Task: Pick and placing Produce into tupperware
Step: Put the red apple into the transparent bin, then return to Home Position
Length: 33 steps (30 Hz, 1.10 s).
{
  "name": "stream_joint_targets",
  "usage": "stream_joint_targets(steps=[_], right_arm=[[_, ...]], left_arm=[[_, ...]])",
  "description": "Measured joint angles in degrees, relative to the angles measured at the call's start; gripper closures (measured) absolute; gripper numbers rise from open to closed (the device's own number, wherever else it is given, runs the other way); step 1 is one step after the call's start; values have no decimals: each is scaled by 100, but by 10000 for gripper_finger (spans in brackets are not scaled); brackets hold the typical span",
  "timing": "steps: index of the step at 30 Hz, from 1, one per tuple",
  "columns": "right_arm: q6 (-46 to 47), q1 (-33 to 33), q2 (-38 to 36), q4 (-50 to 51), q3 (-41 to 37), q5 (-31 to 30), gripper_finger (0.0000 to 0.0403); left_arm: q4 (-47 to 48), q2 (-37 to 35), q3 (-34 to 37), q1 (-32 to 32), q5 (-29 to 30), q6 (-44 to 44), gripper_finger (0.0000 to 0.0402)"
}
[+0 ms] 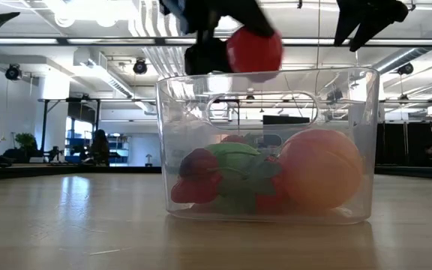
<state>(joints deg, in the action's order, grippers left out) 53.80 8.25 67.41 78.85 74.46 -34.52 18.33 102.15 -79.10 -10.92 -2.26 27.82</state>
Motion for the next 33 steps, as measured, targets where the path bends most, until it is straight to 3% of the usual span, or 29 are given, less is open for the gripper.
stream_joint_targets(steps=[7,17,27,33], right_arm=[[25,92,-214,29,-2,15,133],[268,411,-368,186,-2,26,133],[262,450,-364,196,-2,24,133],[-51,526,-455,195,-2,-76,133]], left_arm=[[377,262,15,-3,244,1670,121],[353,239,-15,4,604,2418,117],[357,199,-12,1,511,2738,35],[235,-282,-121,-63,354,2878,24]])
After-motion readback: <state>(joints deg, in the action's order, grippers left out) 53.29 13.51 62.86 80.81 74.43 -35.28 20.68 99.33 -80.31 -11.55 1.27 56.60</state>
